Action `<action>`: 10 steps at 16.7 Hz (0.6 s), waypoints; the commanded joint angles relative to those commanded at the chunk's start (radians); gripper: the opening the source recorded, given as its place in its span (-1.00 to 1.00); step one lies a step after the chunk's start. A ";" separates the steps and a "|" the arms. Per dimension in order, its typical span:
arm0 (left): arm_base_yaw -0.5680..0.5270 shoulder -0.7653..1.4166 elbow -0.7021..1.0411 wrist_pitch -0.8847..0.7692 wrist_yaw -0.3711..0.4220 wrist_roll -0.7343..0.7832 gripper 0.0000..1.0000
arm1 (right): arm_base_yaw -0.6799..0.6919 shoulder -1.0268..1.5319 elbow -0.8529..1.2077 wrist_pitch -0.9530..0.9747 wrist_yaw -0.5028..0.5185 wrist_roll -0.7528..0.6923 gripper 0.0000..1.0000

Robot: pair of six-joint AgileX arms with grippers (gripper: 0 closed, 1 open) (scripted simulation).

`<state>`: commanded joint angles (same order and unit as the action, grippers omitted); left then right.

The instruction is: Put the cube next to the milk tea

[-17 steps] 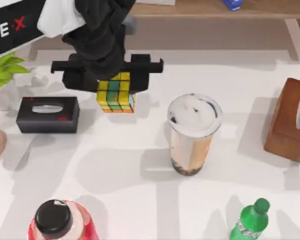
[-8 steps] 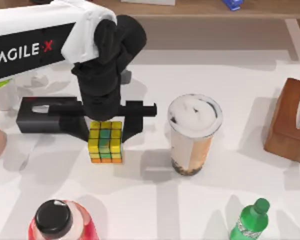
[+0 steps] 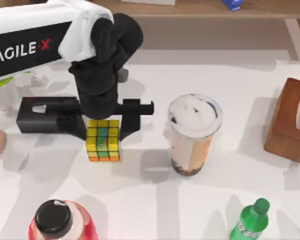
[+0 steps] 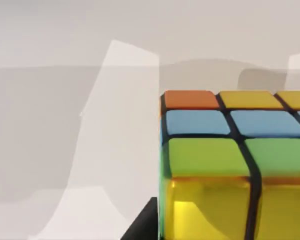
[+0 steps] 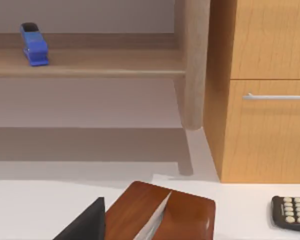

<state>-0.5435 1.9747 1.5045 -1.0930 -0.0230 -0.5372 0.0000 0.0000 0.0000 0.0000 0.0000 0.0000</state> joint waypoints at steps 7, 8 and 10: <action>0.013 -0.015 -0.002 0.023 -0.007 -0.001 -1.00 | 0.000 0.000 0.000 0.000 0.000 0.000 1.00; 0.013 -0.016 -0.004 0.028 -0.007 -0.001 -1.00 | 0.000 0.000 0.000 0.000 0.000 0.000 1.00; 0.010 -0.016 -0.008 0.038 -0.006 -0.001 -1.00 | 0.000 0.000 0.000 0.000 0.000 0.000 1.00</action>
<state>-0.5338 1.9585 1.4966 -1.0551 -0.0288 -0.5378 0.0000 0.0000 0.0000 0.0000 0.0000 0.0000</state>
